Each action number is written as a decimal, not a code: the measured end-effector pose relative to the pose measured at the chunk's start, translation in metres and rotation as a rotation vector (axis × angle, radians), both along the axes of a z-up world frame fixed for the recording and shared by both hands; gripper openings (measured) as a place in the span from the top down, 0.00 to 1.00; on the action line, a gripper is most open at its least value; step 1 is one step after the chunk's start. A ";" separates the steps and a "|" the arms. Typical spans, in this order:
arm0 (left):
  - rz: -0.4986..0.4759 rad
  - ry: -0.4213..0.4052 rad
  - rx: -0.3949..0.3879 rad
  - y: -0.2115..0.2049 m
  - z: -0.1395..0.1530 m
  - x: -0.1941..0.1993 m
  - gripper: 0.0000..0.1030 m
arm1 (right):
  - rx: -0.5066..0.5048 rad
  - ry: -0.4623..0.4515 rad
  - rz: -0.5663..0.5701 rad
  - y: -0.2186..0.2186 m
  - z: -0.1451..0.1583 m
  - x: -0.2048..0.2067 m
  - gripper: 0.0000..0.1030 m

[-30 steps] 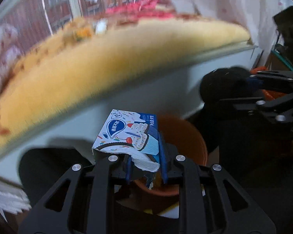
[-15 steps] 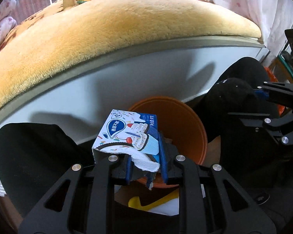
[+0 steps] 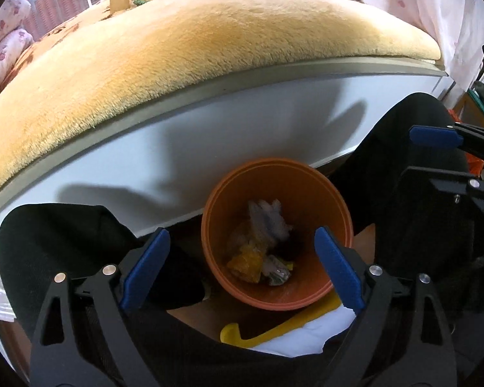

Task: Collect trash
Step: 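Carry the cup and box over the orange bin and open both tools, then move both open tools back toward the bed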

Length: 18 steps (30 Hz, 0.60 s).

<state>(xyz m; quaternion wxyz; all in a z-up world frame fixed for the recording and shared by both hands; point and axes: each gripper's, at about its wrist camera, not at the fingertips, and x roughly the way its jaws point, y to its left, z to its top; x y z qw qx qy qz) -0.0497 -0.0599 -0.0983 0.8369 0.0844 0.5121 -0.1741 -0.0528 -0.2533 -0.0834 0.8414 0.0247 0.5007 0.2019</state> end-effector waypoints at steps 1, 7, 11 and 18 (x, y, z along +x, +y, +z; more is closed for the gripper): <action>0.001 -0.004 0.001 0.000 0.001 -0.001 0.14 | 0.003 -0.001 -0.004 -0.001 0.001 0.000 0.19; 0.009 -0.027 0.014 0.000 0.009 -0.003 0.14 | 0.009 -0.017 -0.021 -0.004 0.006 -0.001 0.19; 0.019 -0.091 0.023 0.003 0.029 -0.005 0.14 | 0.003 -0.057 -0.017 -0.006 0.022 -0.002 0.19; 0.068 -0.264 -0.052 0.026 0.099 0.016 0.10 | 0.017 -0.171 0.001 -0.015 0.075 0.036 0.18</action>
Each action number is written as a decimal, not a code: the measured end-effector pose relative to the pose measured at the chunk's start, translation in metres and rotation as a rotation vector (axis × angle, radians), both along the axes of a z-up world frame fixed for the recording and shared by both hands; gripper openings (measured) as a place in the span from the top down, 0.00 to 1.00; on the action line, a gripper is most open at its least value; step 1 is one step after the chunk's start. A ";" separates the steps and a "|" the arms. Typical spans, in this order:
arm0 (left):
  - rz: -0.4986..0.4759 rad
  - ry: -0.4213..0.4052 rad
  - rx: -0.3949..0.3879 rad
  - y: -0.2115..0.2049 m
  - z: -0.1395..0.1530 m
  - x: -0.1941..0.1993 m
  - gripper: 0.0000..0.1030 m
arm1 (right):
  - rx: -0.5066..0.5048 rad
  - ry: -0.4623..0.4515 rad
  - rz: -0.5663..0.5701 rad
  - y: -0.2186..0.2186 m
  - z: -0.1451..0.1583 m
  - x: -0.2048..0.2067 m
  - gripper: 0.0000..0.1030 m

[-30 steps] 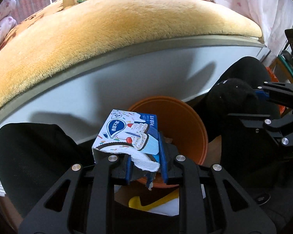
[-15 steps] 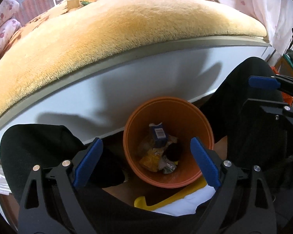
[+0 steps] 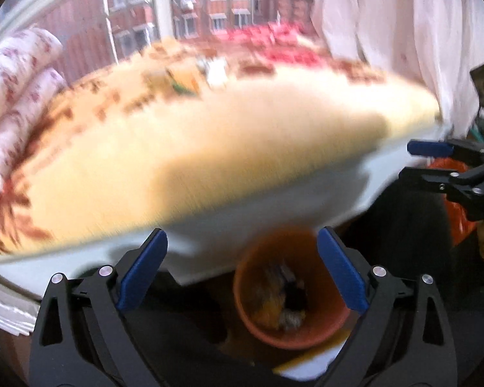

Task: Collect trash
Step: 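Move both open tools back toward the bed, then grasp the white cloth with the right tool while the left tool grasps the orange dinosaur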

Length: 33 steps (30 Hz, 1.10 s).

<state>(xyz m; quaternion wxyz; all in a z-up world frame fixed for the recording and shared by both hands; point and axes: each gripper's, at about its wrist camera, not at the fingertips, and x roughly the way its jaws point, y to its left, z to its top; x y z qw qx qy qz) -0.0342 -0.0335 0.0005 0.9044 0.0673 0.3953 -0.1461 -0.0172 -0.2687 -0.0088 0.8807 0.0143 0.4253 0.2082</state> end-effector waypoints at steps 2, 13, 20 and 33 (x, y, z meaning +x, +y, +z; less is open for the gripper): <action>0.035 -0.046 -0.005 0.007 0.013 0.016 0.10 | 0.022 -0.027 0.006 0.002 0.015 0.023 0.18; 0.295 -0.093 -0.073 0.046 0.025 0.119 0.10 | 0.102 -0.011 -0.006 0.067 0.041 0.199 0.31; 0.349 -0.053 -0.112 0.063 0.015 0.140 0.10 | 0.058 0.045 -0.097 0.106 0.005 0.292 0.39; 0.374 -0.011 -0.155 0.076 0.005 0.162 0.10 | -0.033 0.128 -0.167 0.135 -0.045 0.343 0.69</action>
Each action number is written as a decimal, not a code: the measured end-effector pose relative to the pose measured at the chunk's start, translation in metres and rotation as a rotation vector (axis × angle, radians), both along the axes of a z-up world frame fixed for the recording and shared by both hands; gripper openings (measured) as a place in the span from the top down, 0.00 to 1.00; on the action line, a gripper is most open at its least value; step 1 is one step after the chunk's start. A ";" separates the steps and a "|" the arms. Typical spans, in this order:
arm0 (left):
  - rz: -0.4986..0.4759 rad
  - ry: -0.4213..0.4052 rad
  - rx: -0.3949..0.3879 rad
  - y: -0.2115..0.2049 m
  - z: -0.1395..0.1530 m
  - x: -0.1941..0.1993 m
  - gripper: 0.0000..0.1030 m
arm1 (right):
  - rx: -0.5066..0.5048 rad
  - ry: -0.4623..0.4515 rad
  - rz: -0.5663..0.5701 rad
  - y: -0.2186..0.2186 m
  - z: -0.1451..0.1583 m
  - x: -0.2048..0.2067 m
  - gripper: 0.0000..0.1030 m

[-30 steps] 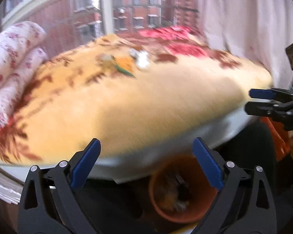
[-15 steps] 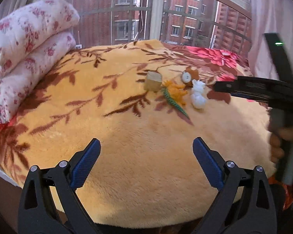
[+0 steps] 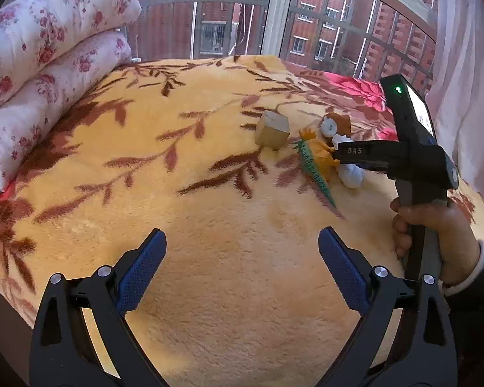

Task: Collect trash
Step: 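Grasp the white cloth with the right tool while the left tool grasps the orange dinosaur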

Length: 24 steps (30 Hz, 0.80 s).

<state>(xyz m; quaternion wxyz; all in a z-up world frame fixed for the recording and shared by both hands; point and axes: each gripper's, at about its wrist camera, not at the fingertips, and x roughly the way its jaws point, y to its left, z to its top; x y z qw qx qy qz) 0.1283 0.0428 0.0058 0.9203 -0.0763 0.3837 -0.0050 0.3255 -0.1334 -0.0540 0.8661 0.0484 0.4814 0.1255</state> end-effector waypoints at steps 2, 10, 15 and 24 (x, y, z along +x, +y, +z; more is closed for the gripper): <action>0.000 0.006 -0.013 -0.002 0.000 0.003 0.10 | 0.023 0.003 -0.005 -0.005 -0.001 -0.001 0.70; -0.018 0.016 0.031 -0.026 0.004 0.018 0.10 | 0.095 -0.056 0.016 -0.029 0.018 -0.028 0.70; -0.048 0.029 0.025 -0.052 0.008 0.047 0.10 | 0.047 -0.171 0.036 -0.065 0.041 -0.067 0.70; -0.007 0.141 -0.021 -0.087 -0.015 0.135 0.10 | 0.016 -0.232 -0.092 -0.157 0.037 -0.094 0.70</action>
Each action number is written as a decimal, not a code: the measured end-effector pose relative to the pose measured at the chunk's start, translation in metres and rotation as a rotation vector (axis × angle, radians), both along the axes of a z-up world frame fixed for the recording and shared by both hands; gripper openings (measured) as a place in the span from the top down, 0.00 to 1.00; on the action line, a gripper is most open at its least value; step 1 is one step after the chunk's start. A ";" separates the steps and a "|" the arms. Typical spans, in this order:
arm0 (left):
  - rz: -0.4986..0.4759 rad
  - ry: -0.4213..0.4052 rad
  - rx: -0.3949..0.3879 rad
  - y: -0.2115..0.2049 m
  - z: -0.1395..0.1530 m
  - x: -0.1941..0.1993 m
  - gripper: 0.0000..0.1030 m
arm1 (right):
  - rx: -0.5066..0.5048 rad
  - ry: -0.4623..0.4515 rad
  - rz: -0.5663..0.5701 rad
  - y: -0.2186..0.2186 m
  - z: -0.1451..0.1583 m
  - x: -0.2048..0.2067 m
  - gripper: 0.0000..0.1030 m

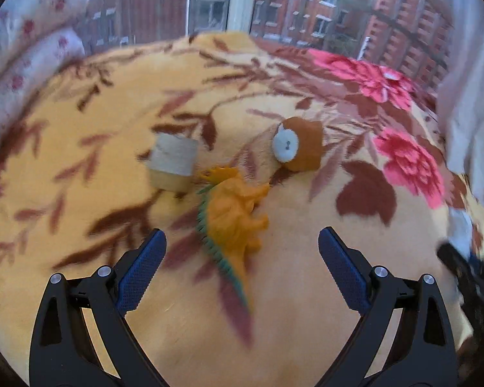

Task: Collect trash
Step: 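Grasp the white cloth with the right tool while the left tool grasps the orange dinosaur, then carry the cloth and dinosaur over the orange bin and open both tools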

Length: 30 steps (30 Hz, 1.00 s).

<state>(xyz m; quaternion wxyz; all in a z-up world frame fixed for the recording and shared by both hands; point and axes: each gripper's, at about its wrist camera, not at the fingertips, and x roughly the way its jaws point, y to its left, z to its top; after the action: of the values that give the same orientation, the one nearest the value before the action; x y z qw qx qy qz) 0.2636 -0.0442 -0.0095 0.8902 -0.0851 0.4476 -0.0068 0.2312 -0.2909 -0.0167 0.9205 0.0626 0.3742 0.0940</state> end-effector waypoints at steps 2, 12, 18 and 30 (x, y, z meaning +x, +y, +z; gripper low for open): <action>0.032 0.015 -0.011 0.001 -0.009 0.012 0.10 | 0.036 0.001 -0.013 -0.012 -0.005 0.001 0.70; 0.071 0.019 0.069 -0.004 -0.028 0.023 0.53 | 0.105 -0.001 0.000 -0.016 -0.024 0.006 0.69; 0.050 -0.074 0.113 -0.014 -0.014 0.008 0.53 | 0.140 0.022 -0.019 -0.022 -0.029 0.008 0.69; -0.017 -0.193 0.110 -0.029 0.013 -0.056 0.53 | 0.171 0.038 -0.022 -0.026 -0.033 0.009 0.69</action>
<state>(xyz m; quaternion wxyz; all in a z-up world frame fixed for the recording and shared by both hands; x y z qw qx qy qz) 0.2072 -0.0736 0.0038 0.9323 -0.0314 0.3604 0.0021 0.2406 -0.3170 -0.0500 0.9055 0.1466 0.3815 0.1144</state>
